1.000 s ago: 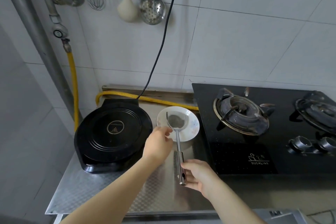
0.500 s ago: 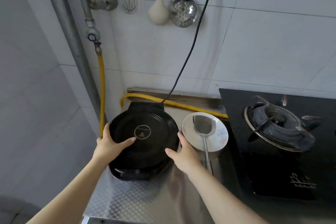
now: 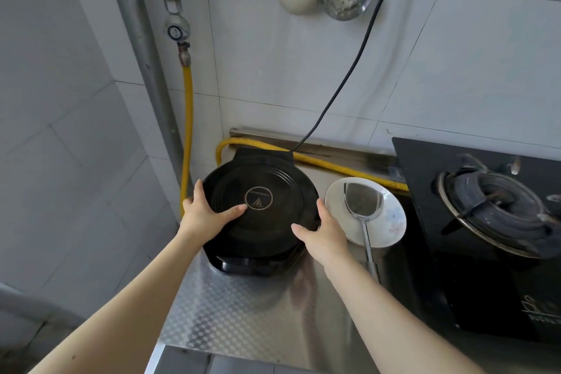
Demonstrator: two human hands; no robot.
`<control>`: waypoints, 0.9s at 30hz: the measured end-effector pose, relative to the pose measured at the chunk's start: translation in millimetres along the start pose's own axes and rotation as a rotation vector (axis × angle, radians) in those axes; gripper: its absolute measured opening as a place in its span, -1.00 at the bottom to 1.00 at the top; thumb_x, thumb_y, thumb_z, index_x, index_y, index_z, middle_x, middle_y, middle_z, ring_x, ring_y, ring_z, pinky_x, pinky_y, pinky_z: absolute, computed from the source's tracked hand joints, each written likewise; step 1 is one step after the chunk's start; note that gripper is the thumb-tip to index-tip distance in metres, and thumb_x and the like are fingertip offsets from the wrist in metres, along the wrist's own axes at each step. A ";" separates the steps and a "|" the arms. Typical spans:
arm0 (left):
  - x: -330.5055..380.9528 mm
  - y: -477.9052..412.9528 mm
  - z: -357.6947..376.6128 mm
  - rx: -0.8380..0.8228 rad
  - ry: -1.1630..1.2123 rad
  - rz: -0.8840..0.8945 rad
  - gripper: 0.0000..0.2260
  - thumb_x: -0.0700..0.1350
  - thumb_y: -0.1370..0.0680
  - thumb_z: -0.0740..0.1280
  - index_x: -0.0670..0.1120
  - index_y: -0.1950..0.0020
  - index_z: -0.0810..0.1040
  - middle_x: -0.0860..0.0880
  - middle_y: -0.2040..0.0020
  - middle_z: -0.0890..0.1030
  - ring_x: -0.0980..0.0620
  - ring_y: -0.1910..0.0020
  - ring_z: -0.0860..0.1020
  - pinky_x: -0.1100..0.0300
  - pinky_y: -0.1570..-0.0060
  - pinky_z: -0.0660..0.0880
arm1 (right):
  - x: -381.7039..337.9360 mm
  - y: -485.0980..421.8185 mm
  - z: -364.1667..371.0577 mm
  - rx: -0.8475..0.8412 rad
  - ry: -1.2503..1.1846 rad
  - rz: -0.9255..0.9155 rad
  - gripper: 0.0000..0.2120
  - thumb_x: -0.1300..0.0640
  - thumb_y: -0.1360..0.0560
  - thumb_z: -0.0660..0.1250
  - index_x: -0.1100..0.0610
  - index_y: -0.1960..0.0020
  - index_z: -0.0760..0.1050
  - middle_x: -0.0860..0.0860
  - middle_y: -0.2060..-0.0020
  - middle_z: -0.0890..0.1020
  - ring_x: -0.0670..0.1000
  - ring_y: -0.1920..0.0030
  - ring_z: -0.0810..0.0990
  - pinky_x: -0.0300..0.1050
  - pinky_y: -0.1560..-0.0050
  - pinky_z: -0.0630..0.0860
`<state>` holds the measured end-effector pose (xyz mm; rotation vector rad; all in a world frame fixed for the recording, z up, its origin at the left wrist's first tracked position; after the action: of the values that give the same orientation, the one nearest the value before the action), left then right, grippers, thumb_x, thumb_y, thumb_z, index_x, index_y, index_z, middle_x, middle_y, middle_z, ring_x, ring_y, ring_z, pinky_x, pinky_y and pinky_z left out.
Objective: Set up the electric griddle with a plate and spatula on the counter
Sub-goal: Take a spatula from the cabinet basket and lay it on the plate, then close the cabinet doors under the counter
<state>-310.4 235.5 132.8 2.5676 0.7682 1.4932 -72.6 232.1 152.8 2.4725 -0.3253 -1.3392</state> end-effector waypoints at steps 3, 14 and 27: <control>-1.8 -1.1 -0.7 -0.002 0.019 0.000 0.06 0.24 -0.24 0.51 0.08 -0.53 -0.08 -0.18 -0.51 0.09 -0.26 -0.44 0.23 -0.24 -0.31 0.34 | -0.6 0.5 -3.4 0.019 -0.017 -0.021 -0.29 0.04 -0.51 0.38 -0.04 -0.56 0.11 -0.02 -0.51 0.29 0.10 -0.49 0.30 0.06 -0.41 0.32; -6.0 -4.6 2.5 0.017 0.041 0.011 0.05 0.23 -0.24 0.51 0.11 -0.53 -0.06 -0.16 -0.51 0.08 -0.26 -0.44 0.22 -0.25 -0.31 0.33 | 47.7 -7.6 -68.8 0.193 0.681 -0.126 -0.72 0.08 -0.58 0.18 0.04 0.23 0.57 -0.01 0.34 0.57 0.05 0.26 0.51 -0.21 0.41 0.29; -2.7 1.0 -1.2 0.036 0.031 0.011 0.04 0.28 -0.25 0.49 0.09 -0.54 -0.06 -0.16 -0.52 0.10 -0.25 -0.45 0.20 -0.26 -0.34 0.29 | 46.6 8.4 -70.4 0.231 0.819 -0.175 -0.75 0.07 -0.58 0.15 0.04 0.25 0.46 -0.02 0.36 0.49 0.05 0.27 0.46 -0.23 0.42 0.20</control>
<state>-312.1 233.2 131.7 2.5837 0.7933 1.5403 11.3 219.7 156.2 3.0320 -0.0631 -0.2495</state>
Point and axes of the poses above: each hand's wrist, its own y-axis away from the middle knuckle, its own z-axis out of the palm, x = y × z, the point moved 2 cm from there along -y, towards the middle knuckle
